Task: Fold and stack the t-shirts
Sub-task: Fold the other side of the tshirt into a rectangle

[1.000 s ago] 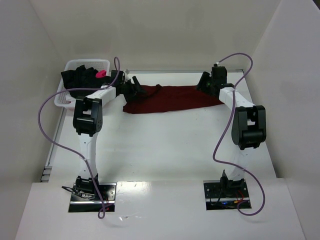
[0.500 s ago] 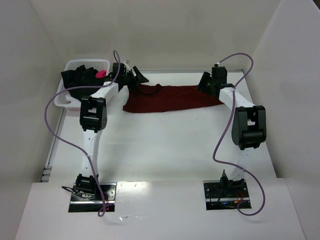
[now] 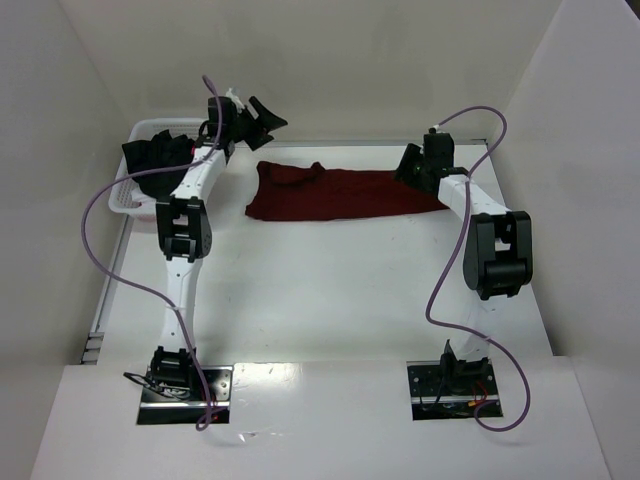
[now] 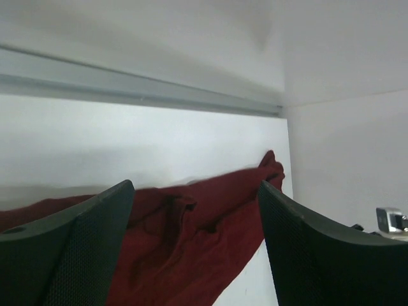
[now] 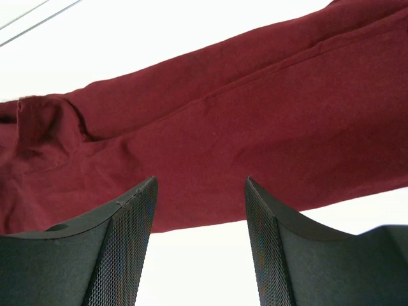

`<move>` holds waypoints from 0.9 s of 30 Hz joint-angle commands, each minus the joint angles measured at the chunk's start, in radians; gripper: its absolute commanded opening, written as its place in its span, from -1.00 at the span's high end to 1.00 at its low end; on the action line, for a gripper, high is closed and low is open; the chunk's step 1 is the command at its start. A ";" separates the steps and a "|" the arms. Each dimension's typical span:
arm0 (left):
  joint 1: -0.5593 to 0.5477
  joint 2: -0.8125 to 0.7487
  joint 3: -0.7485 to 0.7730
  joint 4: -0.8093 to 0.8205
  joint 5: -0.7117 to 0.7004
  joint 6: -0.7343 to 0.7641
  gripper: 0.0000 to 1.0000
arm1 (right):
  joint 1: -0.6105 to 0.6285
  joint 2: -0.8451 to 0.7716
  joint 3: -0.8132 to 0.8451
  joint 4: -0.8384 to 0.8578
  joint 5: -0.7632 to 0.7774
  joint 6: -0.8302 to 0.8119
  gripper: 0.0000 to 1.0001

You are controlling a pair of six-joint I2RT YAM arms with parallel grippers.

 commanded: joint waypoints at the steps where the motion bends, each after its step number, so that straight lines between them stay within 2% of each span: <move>1: 0.017 0.001 0.065 -0.037 -0.024 -0.021 -0.73 | -0.014 -0.033 0.004 0.058 0.023 0.006 -0.25; 4: 0.017 0.059 0.227 -0.161 -0.024 0.032 -0.73 | -0.014 -0.033 0.004 0.058 0.023 -0.011 -0.28; 5: 0.008 0.085 0.308 -0.286 -0.024 0.065 -0.73 | -0.014 -0.033 0.004 0.058 0.023 -0.026 -0.28; 6: 0.008 0.120 0.541 -0.365 -0.024 0.097 -0.73 | -0.014 -0.024 0.004 0.058 0.023 -0.041 -0.32; 7: -0.003 0.219 0.704 -0.449 -0.024 0.126 -0.73 | -0.014 -0.008 0.024 0.047 0.041 -0.078 -0.32; 9: -0.014 0.145 0.596 -0.479 0.020 0.180 -0.73 | -0.027 0.031 0.081 0.006 0.064 -0.106 -0.32; 11: -0.064 0.131 0.693 -0.644 -0.085 0.322 -0.73 | -0.037 0.060 0.125 -0.023 0.064 -0.156 -0.28; 12: -0.076 0.121 0.694 -0.670 -0.113 0.336 -0.73 | -0.037 0.077 0.150 -0.040 0.064 -0.176 -0.22; 13: -0.086 0.089 0.666 -0.671 -0.113 0.356 -0.73 | -0.037 0.113 0.199 -0.075 0.073 -0.199 -0.08; 17: -0.122 0.035 0.626 -0.781 -0.220 0.441 -0.34 | -0.068 0.192 0.320 -0.157 0.124 -0.264 0.39; 19: -0.123 -0.025 0.590 -0.819 -0.231 0.470 -0.15 | -0.077 0.201 0.354 -0.174 0.124 -0.307 0.39; 21: -0.133 -0.083 0.545 -0.855 -0.280 0.493 -0.13 | -0.077 0.192 0.343 -0.174 0.109 -0.331 0.17; 23: -0.133 -0.195 0.446 -0.865 -0.280 0.527 -0.13 | -0.088 0.155 0.325 -0.142 0.078 -0.332 0.05; 24: -0.151 -0.407 0.284 -0.904 -0.349 0.574 -0.16 | -0.097 0.111 0.305 -0.132 0.057 -0.341 -0.10; 25: -0.152 -0.454 0.239 -0.904 -0.349 0.574 -0.20 | -0.097 0.111 0.305 -0.132 0.057 -0.341 -0.14; 27: -0.188 -0.548 0.125 -0.895 -0.459 0.585 -0.28 | -0.097 0.088 0.287 -0.132 0.025 -0.341 -0.20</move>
